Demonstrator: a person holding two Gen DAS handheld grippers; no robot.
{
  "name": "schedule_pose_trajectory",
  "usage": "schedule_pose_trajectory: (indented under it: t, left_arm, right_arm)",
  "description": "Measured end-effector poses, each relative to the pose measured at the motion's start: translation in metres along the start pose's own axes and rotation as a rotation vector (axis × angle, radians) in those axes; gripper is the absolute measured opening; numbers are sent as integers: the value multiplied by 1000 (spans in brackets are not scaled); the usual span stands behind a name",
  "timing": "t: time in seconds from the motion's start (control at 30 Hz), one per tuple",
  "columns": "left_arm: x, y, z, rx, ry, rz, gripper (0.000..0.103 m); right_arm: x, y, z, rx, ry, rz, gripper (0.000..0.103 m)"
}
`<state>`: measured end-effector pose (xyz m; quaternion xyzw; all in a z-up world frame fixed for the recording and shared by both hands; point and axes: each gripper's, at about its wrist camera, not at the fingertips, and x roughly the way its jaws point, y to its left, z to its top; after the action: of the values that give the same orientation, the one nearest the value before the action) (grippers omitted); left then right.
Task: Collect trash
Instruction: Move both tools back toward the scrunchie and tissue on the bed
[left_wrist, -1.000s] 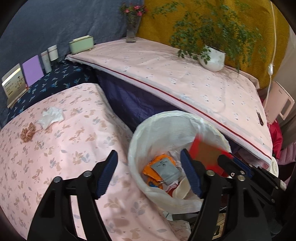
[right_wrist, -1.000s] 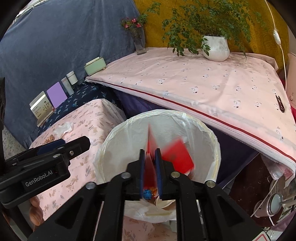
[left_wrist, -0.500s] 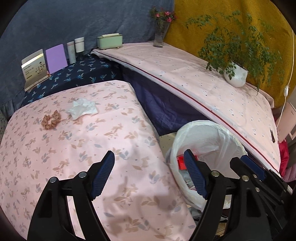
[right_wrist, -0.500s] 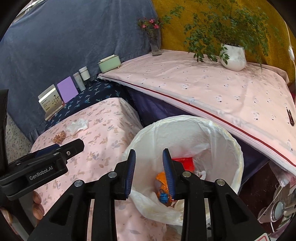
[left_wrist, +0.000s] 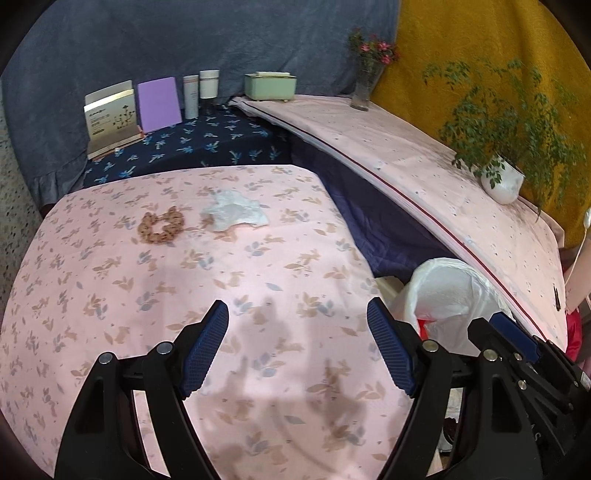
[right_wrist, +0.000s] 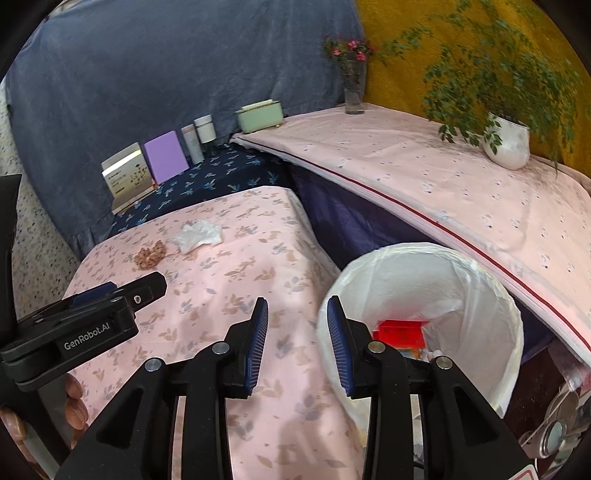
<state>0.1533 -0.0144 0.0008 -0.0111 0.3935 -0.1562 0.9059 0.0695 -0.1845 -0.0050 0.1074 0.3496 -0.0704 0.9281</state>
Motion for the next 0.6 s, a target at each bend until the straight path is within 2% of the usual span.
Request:
schedule_pose_trajectory:
  t: [0.33, 0.47, 0.6]
  left_arm:
    - [-5, 60, 1, -68, -19, 84, 76]
    - [-2, 85, 3, -90, -23, 124, 82]
    - [6, 110, 9, -114, -17, 152, 83]
  right_arm:
    - [17, 59, 6, -79, 27, 43, 37]
    - [29, 82, 11, -103, 38, 61, 37]
    - [47, 105, 19, -118, 51, 79, 38]
